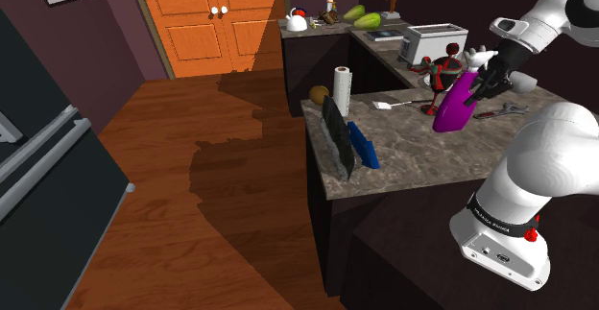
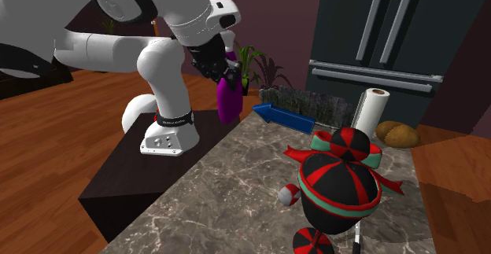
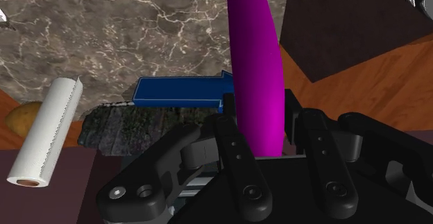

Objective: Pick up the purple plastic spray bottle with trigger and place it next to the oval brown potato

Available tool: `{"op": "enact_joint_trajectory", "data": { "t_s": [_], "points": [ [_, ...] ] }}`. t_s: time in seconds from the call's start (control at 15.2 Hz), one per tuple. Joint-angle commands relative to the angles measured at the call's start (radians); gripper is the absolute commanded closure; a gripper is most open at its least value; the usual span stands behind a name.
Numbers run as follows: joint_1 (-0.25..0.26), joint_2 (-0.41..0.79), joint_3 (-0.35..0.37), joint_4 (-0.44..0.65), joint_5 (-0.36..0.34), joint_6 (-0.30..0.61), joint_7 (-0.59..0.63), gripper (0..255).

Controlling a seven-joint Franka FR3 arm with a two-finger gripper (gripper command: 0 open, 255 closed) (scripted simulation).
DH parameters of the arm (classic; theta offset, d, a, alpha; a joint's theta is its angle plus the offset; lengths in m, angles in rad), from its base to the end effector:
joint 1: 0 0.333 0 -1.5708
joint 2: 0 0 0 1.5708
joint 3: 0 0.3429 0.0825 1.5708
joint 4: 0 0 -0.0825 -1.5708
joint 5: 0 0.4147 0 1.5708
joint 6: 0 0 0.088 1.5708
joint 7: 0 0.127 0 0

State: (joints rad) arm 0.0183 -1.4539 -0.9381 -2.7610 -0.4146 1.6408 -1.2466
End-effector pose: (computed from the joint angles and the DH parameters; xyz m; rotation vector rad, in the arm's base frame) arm 0.1578 -0.2247 0.4224 -2.4798 -1.3060 -0.7043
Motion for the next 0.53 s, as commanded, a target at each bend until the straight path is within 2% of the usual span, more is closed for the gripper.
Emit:
{"op": "enact_joint_trajectory", "data": {
  "t_s": [0.0,0.46],
  "points": [
    [0.013,0.003,0.023,0.021,0.021,-0.014,0.01,255],
    [0.055,0.019,0.098,0.099,0.086,-0.064,0.041,255]
  ]
}}
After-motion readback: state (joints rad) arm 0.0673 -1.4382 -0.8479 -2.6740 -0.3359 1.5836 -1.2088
